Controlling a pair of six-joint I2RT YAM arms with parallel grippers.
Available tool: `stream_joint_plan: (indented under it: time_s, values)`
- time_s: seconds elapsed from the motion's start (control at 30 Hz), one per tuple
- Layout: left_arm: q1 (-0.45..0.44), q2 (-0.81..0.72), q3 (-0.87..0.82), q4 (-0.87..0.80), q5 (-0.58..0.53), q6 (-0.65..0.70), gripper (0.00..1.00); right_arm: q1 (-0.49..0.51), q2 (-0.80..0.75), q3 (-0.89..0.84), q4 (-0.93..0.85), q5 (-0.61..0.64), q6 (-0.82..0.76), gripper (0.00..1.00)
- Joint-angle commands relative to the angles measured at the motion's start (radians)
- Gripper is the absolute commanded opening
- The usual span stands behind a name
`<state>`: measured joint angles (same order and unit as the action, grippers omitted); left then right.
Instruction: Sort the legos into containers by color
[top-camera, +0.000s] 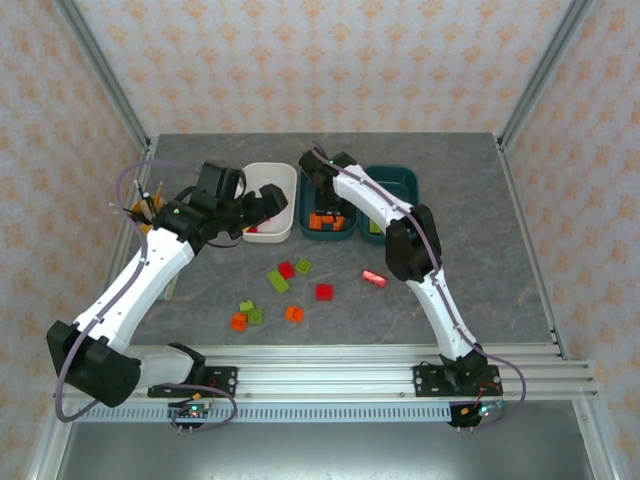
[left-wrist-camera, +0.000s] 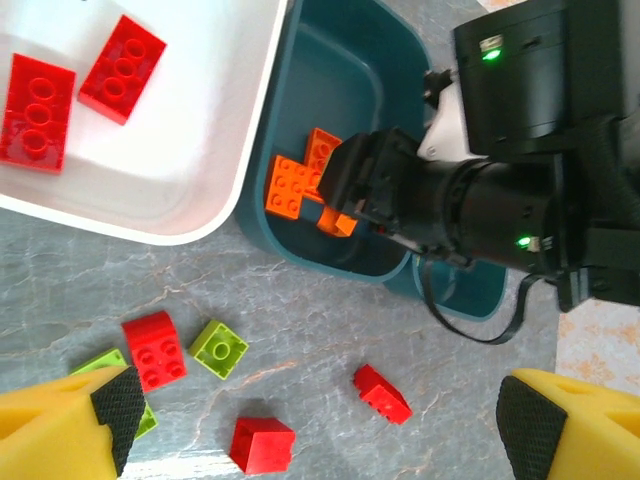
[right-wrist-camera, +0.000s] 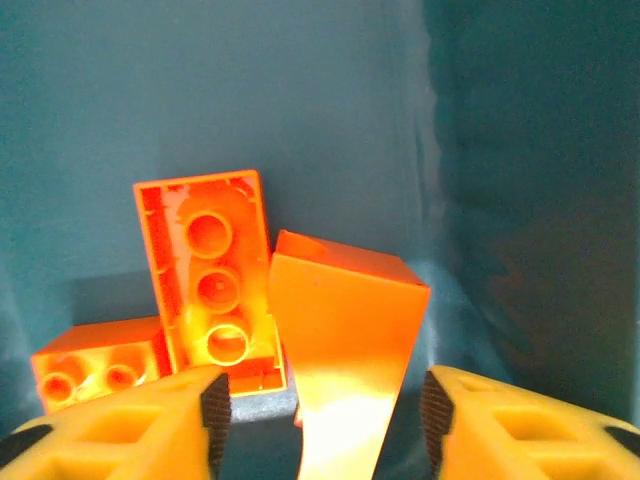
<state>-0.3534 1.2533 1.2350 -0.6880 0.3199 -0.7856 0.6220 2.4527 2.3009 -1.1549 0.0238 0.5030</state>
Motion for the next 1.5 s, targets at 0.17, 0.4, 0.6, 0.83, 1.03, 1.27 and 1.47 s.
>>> stream_joint_plan:
  time_s: [0.17,0.4,0.6,0.83,1.03,1.27,1.47]
  values:
    - [0.004,-0.079,-0.006,-0.187,-0.125,0.009,0.93,0.035,-0.184,0.079,-0.010,0.012,-0.039,0.56]
    - [0.002,-0.111,-0.047,-0.330,-0.128,0.002,0.88,0.107,-0.544,-0.292,0.243,-0.016,-0.168,0.55]
    - [-0.031,-0.127,-0.162,-0.315,-0.104,-0.005,0.86,0.124,-0.896,-0.781,0.502,-0.278,-0.242,0.55]
    - [-0.181,0.094,-0.161,-0.179,-0.183,-0.093,0.81,0.132,-1.131,-1.179,0.545,-0.418,-0.220,0.55]
    - [-0.193,0.287,-0.083,-0.097,-0.305,-0.089,0.75,0.133,-1.201,-1.260,0.543,-0.403,-0.181,0.55]
    - [-0.160,0.422,-0.043,0.016,-0.316,-0.061,0.68,0.133,-1.215,-1.249,0.527,-0.369,-0.176,0.55]
    - [-0.155,0.522,-0.051,0.072,-0.269,-0.049,0.67,0.133,-1.221,-1.249,0.518,-0.359,-0.163,0.56]
